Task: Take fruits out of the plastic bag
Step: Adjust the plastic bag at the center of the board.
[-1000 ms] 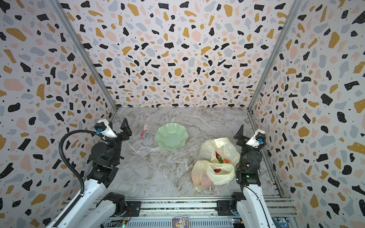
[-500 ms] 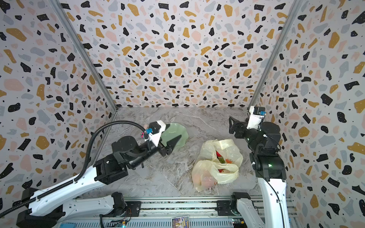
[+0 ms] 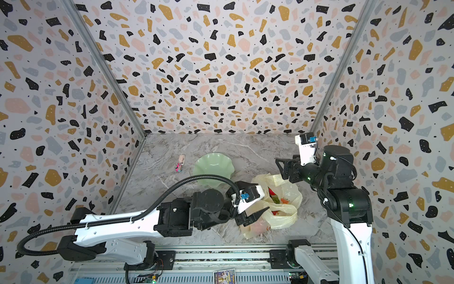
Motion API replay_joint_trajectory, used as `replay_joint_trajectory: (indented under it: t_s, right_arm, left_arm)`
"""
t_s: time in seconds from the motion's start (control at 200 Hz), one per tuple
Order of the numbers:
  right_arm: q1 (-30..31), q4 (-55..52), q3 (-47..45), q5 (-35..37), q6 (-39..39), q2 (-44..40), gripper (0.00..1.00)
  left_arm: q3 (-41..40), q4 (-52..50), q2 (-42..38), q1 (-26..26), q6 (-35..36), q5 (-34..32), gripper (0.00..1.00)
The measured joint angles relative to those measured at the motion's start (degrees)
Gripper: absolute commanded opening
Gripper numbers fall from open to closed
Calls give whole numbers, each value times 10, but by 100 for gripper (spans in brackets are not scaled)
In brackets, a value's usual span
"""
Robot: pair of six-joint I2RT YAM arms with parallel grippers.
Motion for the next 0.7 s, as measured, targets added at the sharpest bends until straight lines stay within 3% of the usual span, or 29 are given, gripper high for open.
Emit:
replay_joint_trajectory:
  t_s: [0.22, 0.701]
  right_arm:
    - [108, -52, 15, 90, -77, -7, 83]
    - [185, -74, -84, 220, -134, -45, 77]
  left_arm:
    - [77, -35, 76, -16, 20, 16, 78]
    - [125, -84, 186, -28, 64, 30, 70]
